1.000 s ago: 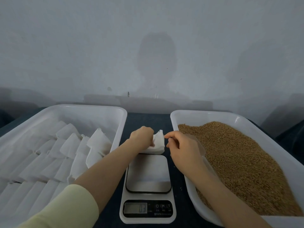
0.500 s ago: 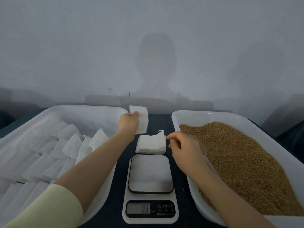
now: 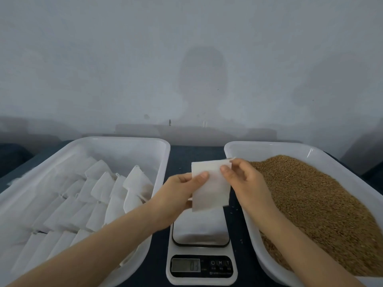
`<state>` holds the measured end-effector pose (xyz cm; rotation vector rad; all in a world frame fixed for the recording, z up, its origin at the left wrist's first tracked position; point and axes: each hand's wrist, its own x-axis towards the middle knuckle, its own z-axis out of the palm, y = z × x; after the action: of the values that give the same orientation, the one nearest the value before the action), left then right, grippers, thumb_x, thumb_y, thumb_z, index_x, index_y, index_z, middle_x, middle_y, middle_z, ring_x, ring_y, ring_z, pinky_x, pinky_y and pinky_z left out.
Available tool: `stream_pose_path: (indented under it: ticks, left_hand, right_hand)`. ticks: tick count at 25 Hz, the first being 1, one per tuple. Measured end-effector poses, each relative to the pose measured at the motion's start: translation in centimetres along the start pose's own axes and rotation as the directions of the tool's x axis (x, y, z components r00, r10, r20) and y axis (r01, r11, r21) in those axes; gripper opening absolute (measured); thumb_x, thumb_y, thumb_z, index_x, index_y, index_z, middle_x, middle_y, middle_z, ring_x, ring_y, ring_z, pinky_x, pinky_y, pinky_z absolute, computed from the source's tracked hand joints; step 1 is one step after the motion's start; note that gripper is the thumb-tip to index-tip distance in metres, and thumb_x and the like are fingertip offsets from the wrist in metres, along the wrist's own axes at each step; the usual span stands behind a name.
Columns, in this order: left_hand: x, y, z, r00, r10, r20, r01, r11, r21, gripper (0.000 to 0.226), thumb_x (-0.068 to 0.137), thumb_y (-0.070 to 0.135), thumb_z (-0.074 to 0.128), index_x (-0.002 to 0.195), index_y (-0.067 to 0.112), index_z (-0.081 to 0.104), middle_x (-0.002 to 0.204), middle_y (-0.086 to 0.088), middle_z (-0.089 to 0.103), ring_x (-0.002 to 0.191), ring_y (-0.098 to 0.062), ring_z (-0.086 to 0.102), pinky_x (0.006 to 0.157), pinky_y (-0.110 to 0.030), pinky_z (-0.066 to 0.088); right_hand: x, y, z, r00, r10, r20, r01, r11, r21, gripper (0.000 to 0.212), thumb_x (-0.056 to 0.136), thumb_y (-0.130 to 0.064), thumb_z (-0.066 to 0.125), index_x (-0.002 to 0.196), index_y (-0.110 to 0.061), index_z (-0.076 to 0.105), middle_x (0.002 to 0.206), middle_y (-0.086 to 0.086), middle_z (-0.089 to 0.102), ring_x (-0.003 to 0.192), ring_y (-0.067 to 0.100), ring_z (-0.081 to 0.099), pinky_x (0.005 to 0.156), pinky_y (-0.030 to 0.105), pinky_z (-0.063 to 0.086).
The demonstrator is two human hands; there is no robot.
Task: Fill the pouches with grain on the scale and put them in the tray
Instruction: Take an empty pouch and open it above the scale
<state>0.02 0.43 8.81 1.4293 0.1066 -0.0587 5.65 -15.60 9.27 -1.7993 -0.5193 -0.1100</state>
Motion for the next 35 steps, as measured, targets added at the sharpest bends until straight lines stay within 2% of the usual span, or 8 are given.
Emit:
stream_pose_path:
  ticks: [5,8,11,22,26,28,31,35]
  left_hand:
    - [0.1,0.1,-0.5,0.999,-0.031,-0.005,0.032,0.986,0.164,0.068,0.089,0.067,0.024,0.107,0.02,0.07,0.101,-0.001,0.074,0.098,-0.014,0.069,0.087,-0.033,0.055]
    - [0.1,0.6,-1.1,0.992,0.075,-0.105,-0.041,0.954,0.298,0.043,0.095,0.052,0.041,0.097,0.023,0.073,0.089,0.008,0.074,0.082,-0.005,0.07,0.069,-0.017,0.054]
    - [-0.2,0.6,-1.8,0.993,0.113,-0.043,-0.088,0.92,0.381,0.013,0.089,0.033,0.064,0.089,0.026,0.075,0.081,0.008,0.074,0.074,-0.002,0.069,0.063,-0.01,0.05]
    - [-0.4,0.0,-1.4,0.998,0.007,0.062,-0.041,0.822,0.569,0.006,0.086,0.026,0.068,0.085,0.025,0.075,0.077,0.008,0.074,0.074,-0.003,0.069,0.061,-0.011,0.049]
    - [-0.3,-0.1,-1.4,1.0,-0.009,0.026,-0.005,0.863,0.504,0.009,0.087,0.02,0.063,0.081,0.02,0.07,0.075,0.006,0.072,0.07,-0.002,0.067,0.062,-0.016,0.051]
    - [-0.1,0.0,-1.3,1.0,-0.009,-0.019,0.016,0.917,0.398,0.01,0.088,0.019,0.061,0.08,0.017,0.068,0.074,0.004,0.071,0.07,-0.004,0.067,0.062,-0.017,0.051]
    - [0.1,0.1,-1.2,0.998,0.038,-0.055,-0.019,0.95,0.312,0.011,0.089,0.021,0.061,0.08,0.018,0.067,0.072,0.005,0.07,0.068,-0.006,0.068,0.06,-0.017,0.049]
    - [0.0,-0.2,-1.0,0.995,0.096,-0.018,-0.08,0.909,0.409,0.012,0.087,0.021,0.062,0.076,0.021,0.068,0.069,0.007,0.07,0.067,-0.006,0.067,0.057,-0.012,0.046]
  right_hand:
    - [-0.4,0.6,0.0,0.996,-0.056,0.075,0.071,0.974,-0.216,0.017,0.094,-0.026,0.055,0.081,-0.019,0.063,0.07,-0.003,0.063,0.065,-0.005,0.055,0.056,0.004,0.039]
    - [-0.6,1.1,0.5,0.982,-0.053,0.18,0.117,0.923,-0.367,0.024,0.098,-0.024,0.047,0.074,-0.027,0.052,0.068,-0.006,0.055,0.063,-0.001,0.052,0.057,0.009,0.037]
    - [-0.7,1.4,0.7,0.975,-0.066,0.213,0.152,0.895,-0.419,0.03,0.099,-0.024,0.043,0.071,-0.035,0.047,0.068,-0.007,0.054,0.063,0.004,0.05,0.054,0.014,0.033]
    - [-0.8,1.1,0.7,0.965,-0.173,0.195,0.238,0.888,-0.393,0.015,0.095,-0.017,0.053,0.087,-0.013,0.065,0.058,-0.016,0.047,0.06,-0.005,0.051,0.055,0.011,0.035]
    - [-0.8,0.9,0.8,0.976,-0.211,0.043,0.206,0.857,-0.472,0.01,0.089,-0.025,0.062,0.099,-0.024,0.06,0.092,-0.016,0.052,0.084,-0.001,0.05,0.082,0.024,0.037]
    - [-0.9,0.5,0.5,0.967,-0.243,-0.077,0.184,0.876,-0.446,0.014,0.087,-0.029,0.064,0.097,-0.027,0.055,0.095,-0.016,0.048,0.086,0.0,0.049,0.078,0.018,0.037]
    - [-1.4,0.0,0.9,0.981,-0.187,0.059,0.196,0.935,-0.295,0.002,0.09,-0.031,0.057,0.09,-0.03,0.056,0.079,-0.016,0.061,0.079,-0.007,0.058,0.066,0.005,0.041]
    - [-1.5,0.2,1.6,0.958,-0.09,0.27,0.141,0.975,-0.174,0.007,0.089,-0.038,0.053,0.09,-0.033,0.058,0.075,-0.013,0.067,0.072,-0.001,0.064,0.065,0.012,0.049]
